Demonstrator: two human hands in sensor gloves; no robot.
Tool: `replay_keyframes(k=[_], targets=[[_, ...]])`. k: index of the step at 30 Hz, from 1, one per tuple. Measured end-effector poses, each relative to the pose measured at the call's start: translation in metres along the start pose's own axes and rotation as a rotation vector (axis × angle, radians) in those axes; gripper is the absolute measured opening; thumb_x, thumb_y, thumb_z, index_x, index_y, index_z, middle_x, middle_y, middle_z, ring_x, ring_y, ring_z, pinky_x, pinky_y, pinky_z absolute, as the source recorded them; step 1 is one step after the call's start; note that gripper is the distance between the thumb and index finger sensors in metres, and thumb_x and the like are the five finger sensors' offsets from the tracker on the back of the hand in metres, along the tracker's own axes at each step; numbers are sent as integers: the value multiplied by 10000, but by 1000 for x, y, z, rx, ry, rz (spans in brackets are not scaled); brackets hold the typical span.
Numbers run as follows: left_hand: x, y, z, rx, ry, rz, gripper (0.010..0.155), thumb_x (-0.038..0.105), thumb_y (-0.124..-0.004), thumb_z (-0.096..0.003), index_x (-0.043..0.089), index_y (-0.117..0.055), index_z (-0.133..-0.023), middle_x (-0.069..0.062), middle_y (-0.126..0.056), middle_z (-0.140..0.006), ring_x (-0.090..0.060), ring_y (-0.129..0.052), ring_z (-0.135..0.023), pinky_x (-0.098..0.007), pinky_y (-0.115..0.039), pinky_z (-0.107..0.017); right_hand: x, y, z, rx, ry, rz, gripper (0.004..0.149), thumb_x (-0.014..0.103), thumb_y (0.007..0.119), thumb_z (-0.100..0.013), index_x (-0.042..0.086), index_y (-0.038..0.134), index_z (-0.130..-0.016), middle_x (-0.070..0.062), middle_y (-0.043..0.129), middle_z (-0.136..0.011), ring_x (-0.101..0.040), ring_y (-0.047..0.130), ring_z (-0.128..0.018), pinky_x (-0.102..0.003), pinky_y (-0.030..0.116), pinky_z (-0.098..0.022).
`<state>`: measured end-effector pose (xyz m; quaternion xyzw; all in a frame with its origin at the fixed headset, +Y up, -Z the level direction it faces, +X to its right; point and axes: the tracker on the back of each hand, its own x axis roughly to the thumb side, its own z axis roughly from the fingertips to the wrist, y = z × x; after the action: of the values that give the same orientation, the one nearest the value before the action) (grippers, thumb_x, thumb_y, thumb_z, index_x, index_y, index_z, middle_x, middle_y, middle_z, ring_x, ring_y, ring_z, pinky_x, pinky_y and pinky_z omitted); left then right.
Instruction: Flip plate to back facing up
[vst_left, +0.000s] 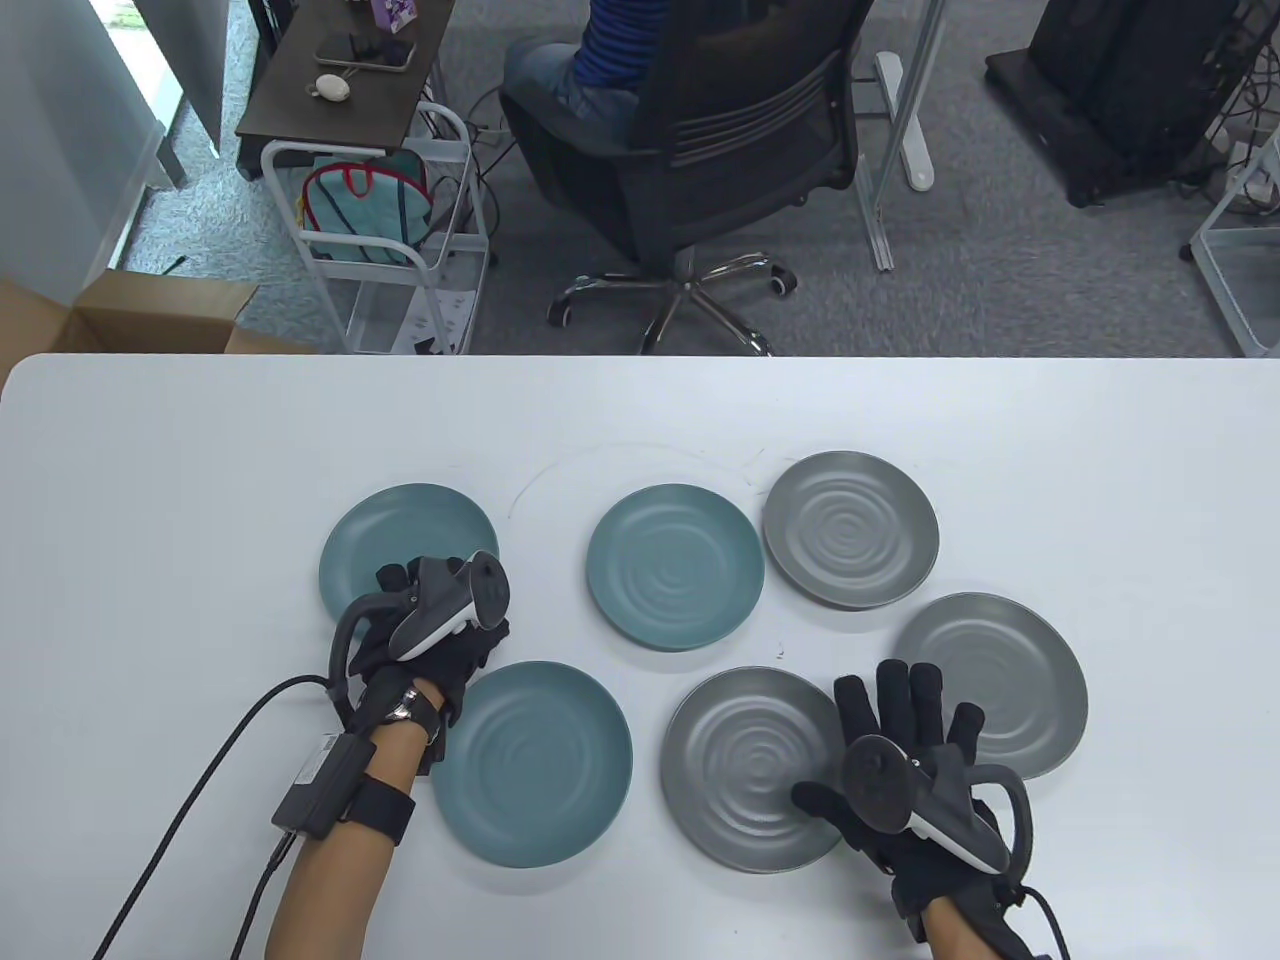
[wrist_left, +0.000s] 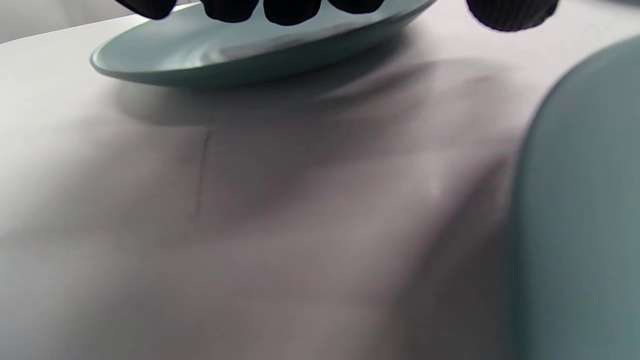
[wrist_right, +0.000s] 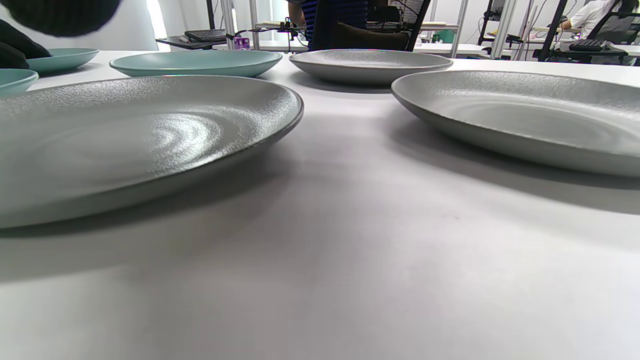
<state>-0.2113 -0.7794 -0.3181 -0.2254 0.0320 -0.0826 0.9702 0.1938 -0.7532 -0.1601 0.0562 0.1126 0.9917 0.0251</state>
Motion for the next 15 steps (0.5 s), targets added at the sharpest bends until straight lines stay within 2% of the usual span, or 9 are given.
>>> replay_keyframes(k=[5,10,15], targets=[[1,-5,-2,4,8,-11,824,670,-605,-532,191,-409,-1172,-183,-467,-1176,-505,-585,-1099,-657,-608,-729,1,0,0,-1,-1,3,997,720,626,-428,169,212,-1149,-242,111,-1180,-483,72,-1058,-749,186,-710],[1,-3,-3,40,29,-31,713,569,-646,-556,227,-455,-1151,-144,-539,-1148,-461,-691,-1056,-610,-682,-700,2,1,0,8,-3,6,993,720,624,-429,172,213,-1149,-241,112,-1180,-484,72,-1058,-749,186,-710],[2,-1,-1,45,27,-34,703,547,-665,-551,218,-477,-1143,-153,-567,-1129,-460,-732,-1021,-585,-722,-678,3,1,0,11,-5,10,995,718,625,-429,170,213,-1149,-240,114,-1180,-484,75,-1058,-749,190,-711]])
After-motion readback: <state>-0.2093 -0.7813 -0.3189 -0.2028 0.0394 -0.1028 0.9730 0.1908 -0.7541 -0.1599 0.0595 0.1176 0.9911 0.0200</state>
